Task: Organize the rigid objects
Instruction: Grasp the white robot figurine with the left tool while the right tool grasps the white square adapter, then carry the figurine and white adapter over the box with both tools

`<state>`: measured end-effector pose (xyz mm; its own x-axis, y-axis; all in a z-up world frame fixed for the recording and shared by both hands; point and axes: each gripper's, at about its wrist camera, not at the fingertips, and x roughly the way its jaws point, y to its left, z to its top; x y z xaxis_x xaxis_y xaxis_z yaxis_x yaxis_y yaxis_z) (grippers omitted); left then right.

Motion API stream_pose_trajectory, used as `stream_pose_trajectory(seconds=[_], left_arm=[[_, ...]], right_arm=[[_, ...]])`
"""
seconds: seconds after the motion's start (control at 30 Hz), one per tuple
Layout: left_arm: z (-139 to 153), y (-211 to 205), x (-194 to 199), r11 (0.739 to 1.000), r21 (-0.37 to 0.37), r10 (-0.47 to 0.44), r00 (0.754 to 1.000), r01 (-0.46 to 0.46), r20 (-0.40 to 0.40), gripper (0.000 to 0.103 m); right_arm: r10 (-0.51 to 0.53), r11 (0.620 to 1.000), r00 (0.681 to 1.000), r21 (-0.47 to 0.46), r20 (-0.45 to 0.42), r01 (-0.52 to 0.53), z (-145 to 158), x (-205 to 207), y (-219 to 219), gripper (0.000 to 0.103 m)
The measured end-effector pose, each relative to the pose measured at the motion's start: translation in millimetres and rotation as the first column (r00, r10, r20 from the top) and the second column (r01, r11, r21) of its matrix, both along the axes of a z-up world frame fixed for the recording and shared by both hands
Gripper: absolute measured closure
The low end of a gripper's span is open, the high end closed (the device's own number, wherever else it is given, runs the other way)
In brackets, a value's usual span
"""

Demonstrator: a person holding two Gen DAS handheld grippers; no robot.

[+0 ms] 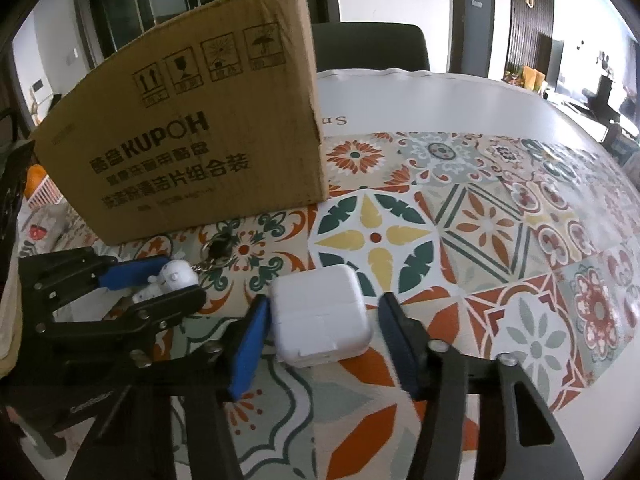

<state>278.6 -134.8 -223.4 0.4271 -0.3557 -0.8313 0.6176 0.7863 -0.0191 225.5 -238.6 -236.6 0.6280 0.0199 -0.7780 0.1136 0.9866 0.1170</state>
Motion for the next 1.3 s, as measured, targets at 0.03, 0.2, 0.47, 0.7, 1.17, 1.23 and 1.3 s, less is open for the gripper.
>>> stream_pose_trajectory(seconds=[0.03, 0.2, 0.47, 0.7, 1.17, 1.23, 1.3], left_arm=[[0.3, 1.4, 0.1, 1.000, -0.005, 0.006, 1.000, -0.006, -0.003, 0.065], [5.1, 8.6, -1.9, 0.999, -0.026, 0.042, 0.999, -0.042, -0.017, 0.065], [28.2, 18.8, -15.1, 0.995, -0.064, 0.079, 0.997, -0.078, 0.010, 0.065], [57.3, 31.1, -29.2, 0.988, -0.105, 0.121, 0.992, -0.117, 0.038, 0.065], [118.5, 50.3, -53.5, 0.964, -0.158, 0.233, 0.966, -0.214, 0.116, 0.065], [127.4, 54.0, -56.1, 0.960, -0.164, 0.250, 0.960, -0.228, 0.130, 0.065], [137.0, 57.6, -59.8, 0.955, -0.170, 0.267, 0.954, -0.242, 0.140, 0.065]], right_arm=[[0.001, 1.000, 1.000, -0.006, 0.000, -0.001, 0.4, -0.6, 1.3, 0.053], [-0.012, 1.000, 1.000, 0.008, -0.004, 0.012, 1.0, -1.7, 0.5, 0.054], [-0.020, 1.000, 1.000, 0.017, 0.022, 0.020, 20.7, -13.7, 0.1, 0.054], [-0.017, 1.000, 0.998, 0.011, 0.065, 0.016, 46.8, -23.5, 2.9, 0.054], [0.041, 0.999, 0.986, -0.025, 0.162, -0.038, 104.9, -36.7, 17.1, 0.054], [0.051, 0.998, 0.983, -0.029, 0.178, -0.047, 113.0, -37.5, 19.3, 0.054], [0.062, 0.998, 0.979, -0.033, 0.193, -0.057, 120.6, -38.2, 21.6, 0.054]])
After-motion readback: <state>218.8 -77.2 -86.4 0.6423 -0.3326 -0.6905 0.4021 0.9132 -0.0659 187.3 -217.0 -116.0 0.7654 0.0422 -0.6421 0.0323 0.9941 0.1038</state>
